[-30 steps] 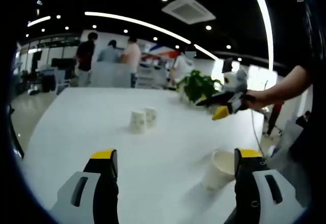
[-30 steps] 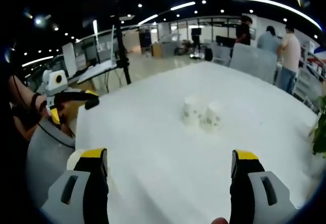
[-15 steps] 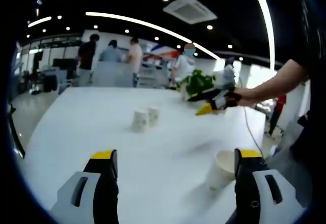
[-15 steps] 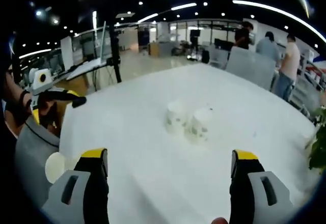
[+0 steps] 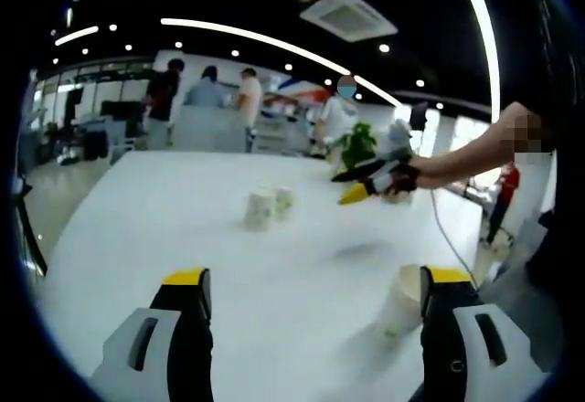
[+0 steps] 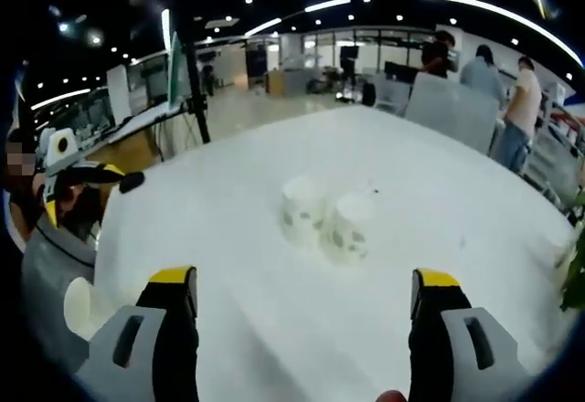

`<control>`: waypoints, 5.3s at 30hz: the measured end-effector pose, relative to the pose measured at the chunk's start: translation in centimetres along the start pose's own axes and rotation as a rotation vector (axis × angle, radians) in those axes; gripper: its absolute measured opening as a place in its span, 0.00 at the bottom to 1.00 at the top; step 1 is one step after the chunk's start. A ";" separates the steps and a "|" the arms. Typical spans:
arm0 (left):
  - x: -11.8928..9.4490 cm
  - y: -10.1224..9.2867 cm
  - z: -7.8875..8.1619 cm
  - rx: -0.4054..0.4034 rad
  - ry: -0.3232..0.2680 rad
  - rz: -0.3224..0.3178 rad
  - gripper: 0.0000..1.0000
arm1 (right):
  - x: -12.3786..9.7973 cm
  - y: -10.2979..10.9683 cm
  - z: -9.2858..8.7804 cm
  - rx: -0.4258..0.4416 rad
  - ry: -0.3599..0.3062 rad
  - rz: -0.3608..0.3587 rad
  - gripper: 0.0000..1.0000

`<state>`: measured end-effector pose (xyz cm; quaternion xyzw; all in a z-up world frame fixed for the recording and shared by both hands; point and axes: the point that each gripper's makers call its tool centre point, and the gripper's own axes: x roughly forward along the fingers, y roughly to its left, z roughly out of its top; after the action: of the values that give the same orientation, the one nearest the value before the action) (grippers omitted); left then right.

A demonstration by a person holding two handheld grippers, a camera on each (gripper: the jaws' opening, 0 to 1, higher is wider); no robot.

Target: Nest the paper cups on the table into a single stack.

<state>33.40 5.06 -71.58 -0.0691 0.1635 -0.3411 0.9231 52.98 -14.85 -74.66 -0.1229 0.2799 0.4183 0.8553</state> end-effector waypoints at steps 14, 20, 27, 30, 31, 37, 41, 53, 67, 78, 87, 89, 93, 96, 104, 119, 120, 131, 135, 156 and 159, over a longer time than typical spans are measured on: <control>0.5 1.2 -0.5 -0.014 0.003 0.019 0.92 | 3.9 -2.8 0.6 -0.067 0.033 0.004 0.90; 0.7 1.6 -0.8 -0.018 0.007 0.029 0.91 | 5.7 -4.3 0.6 -0.129 0.074 0.007 0.90; 0.9 1.9 -1.0 -0.023 0.010 0.034 0.91 | 7.7 -6.0 0.6 -0.157 0.112 0.025 0.85; 0.8 2.7 -0.8 -0.011 0.000 0.055 0.92 | 8.2 -6.2 0.8 -0.162 0.115 0.029 0.80; 0.7 2.9 -0.7 -0.022 -0.003 0.060 0.92 | 8.6 -6.3 0.7 -0.164 0.118 0.034 0.80; 0.3 3.0 -1.1 -0.024 0.006 0.066 0.92 | 9.4 -6.1 1.1 -0.170 0.113 0.054 0.75; -0.1 3.2 -1.7 -0.028 0.004 0.078 0.92 | 9.7 -5.8 1.0 -0.164 0.114 0.069 0.71; -0.9 3.0 -2.4 -0.034 0.012 0.090 0.92 | 10.3 -4.6 1.1 -0.189 0.110 0.119 0.50; -1.5 2.1 -3.4 -0.034 0.028 0.087 0.92 | 10.8 -5.3 -0.5 -0.216 0.144 0.122 0.35; -1.4 2.3 -3.1 -0.034 0.022 0.086 0.92 | 10.1 -4.5 -0.6 -0.191 0.146 0.128 0.33; -1.8 2.1 -3.1 -0.034 0.023 0.079 0.92 | 9.4 -4.5 -1.2 -0.155 0.156 0.127 0.33; -1.8 2.1 -3.0 -0.030 0.022 0.078 0.91 | 9.2 -4.4 -1.2 -0.167 0.161 0.125 0.33; -1.9 2.0 -2.7 -0.021 0.021 0.072 0.91 | 8.9 -4.7 -1.0 -0.158 0.155 0.121 0.33; -1.9 2.0 -2.5 -0.021 0.022 0.067 0.91 | 8.7 -4.7 -0.9 -0.159 0.150 0.118 0.33; -1.7 1.4 -2.2 -0.015 0.017 0.051 0.91 | 7.4 -4.0 -0.9 -0.154 0.150 0.112 0.33; -1.0 -0.1 -1.5 -0.003 0.010 0.005 0.90 | 3.4 -2.3 -0.4 -0.156 0.113 0.101 0.33; -0.8 -0.1 -1.5 -0.003 0.013 0.002 0.90 | 3.2 -2.2 -0.4 -0.152 0.111 0.099 0.33; -0.4 -1.8 -0.4 0.020 0.000 -0.036 0.90 | -0.7 -1.0 0.8 -0.146 0.060 0.080 0.33; -0.3 -2.4 -0.2 0.025 -0.002 -0.049 0.91 | -2.0 -0.2 1.4 -0.149 0.039 0.075 0.33; 1.0 -5.0 2.1 0.063 -0.021 -0.136 0.91 | -9.5 5.6 2.3 -0.165 -0.051 0.095 0.33; 1.2 -5.2 1.9 0.070 -0.013 -0.149 0.91 | -10.2 6.2 2.1 -0.163 -0.055 0.094 0.33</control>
<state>31.80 0.35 -68.83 -0.0510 0.1397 -0.4139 0.8981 43.88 -16.65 -66.90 -0.1670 0.2267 0.4826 0.8294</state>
